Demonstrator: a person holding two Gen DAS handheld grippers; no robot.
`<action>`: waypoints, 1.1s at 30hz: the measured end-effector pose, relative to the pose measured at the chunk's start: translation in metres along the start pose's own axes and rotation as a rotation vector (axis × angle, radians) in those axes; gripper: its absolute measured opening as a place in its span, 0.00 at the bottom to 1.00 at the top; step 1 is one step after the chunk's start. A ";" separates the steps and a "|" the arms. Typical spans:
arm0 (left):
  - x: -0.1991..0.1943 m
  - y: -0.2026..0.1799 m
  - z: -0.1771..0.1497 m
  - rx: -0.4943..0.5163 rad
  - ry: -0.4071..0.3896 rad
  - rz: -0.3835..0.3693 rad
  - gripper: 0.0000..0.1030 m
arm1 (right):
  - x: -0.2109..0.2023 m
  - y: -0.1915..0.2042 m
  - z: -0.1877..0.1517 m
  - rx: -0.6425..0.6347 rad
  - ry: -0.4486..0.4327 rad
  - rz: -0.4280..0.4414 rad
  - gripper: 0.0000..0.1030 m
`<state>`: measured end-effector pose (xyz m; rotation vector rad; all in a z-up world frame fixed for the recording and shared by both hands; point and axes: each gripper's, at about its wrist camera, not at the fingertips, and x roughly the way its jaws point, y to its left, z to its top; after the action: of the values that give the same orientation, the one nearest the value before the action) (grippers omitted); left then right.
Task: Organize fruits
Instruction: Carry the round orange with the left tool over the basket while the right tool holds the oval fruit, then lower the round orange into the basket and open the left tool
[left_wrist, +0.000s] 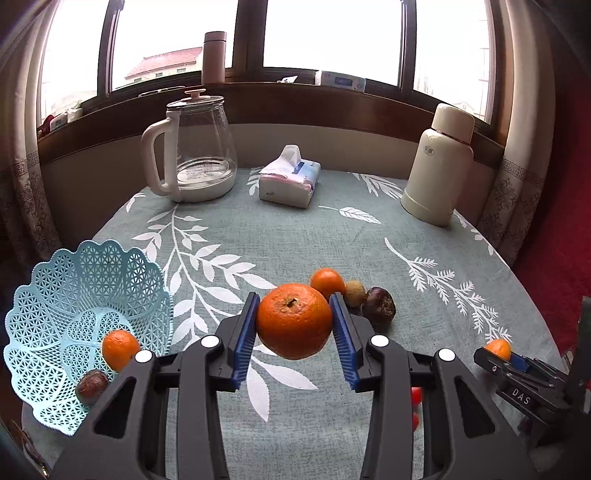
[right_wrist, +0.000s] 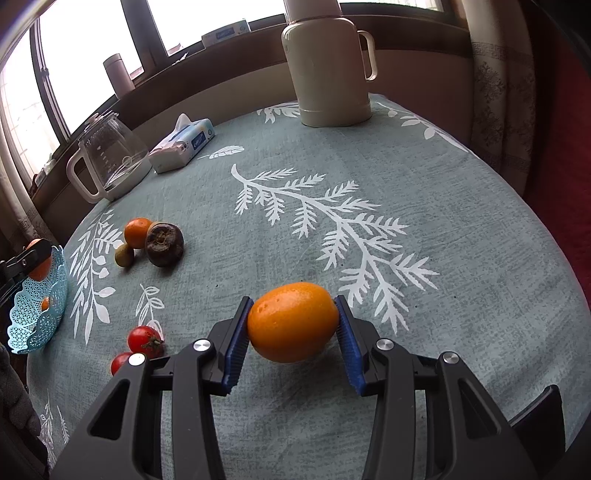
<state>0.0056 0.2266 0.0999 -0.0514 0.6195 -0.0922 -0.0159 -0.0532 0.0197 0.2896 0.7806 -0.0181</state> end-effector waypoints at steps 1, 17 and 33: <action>-0.003 0.003 0.001 -0.003 -0.009 0.008 0.39 | 0.000 0.000 0.000 0.001 -0.001 -0.001 0.43; -0.042 0.082 0.014 -0.112 -0.110 0.187 0.39 | -0.001 -0.002 -0.001 0.018 -0.007 -0.020 0.43; -0.035 0.160 -0.009 -0.225 -0.066 0.341 0.39 | 0.000 -0.001 -0.001 0.019 -0.004 -0.056 0.43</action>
<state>-0.0161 0.3891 0.1009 -0.1647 0.5625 0.3086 -0.0162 -0.0535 0.0188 0.2851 0.7843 -0.0788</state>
